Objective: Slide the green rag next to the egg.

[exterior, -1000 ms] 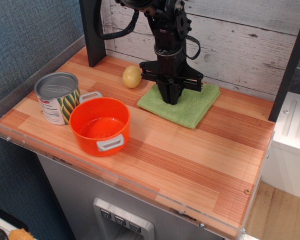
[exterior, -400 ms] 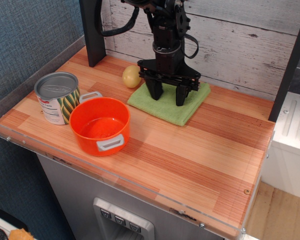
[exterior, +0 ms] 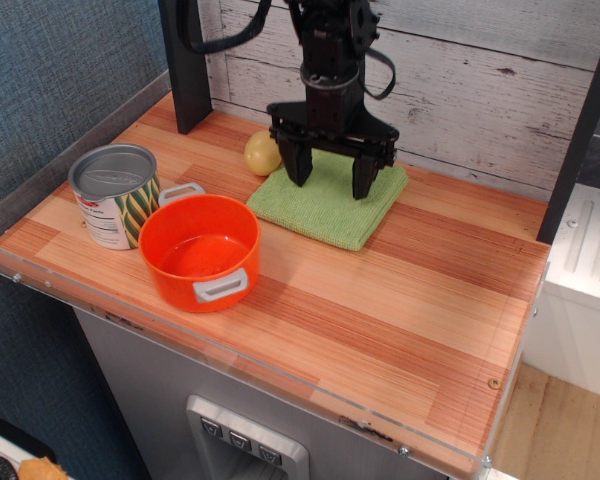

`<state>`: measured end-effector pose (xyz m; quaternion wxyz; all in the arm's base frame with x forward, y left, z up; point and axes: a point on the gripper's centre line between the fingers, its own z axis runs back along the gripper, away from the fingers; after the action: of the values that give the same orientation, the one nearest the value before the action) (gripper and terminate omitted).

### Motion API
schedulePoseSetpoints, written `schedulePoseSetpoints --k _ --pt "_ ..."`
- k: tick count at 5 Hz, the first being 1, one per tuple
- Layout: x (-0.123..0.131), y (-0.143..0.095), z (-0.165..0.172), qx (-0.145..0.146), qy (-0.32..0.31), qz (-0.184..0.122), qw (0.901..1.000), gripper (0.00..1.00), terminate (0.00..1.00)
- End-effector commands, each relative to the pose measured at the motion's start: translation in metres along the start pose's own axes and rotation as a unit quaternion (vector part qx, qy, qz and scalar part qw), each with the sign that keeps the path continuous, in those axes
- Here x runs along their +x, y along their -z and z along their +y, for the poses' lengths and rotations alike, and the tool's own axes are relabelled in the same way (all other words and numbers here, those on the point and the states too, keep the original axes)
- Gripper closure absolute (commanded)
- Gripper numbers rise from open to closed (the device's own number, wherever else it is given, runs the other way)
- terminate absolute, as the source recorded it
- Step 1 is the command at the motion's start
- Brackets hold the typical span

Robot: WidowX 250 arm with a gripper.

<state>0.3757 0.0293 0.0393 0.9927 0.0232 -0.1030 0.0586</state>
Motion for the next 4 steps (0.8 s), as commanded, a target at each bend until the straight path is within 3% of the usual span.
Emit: schedulePoseSetpoints --k 1,3,4 --pt "0.013 -0.058 0.0 -0.025 -0.003 -0.059 0.9979 0.0 0.0" --pt "0.006 -0.087 0.004 -0.017 -0.009 -0.052 0.9985 0.0 0.0" --pt "-0.013 -0.106 -0.003 -0.024 -0.006 -0.04 0.9989 0.0 0.0"
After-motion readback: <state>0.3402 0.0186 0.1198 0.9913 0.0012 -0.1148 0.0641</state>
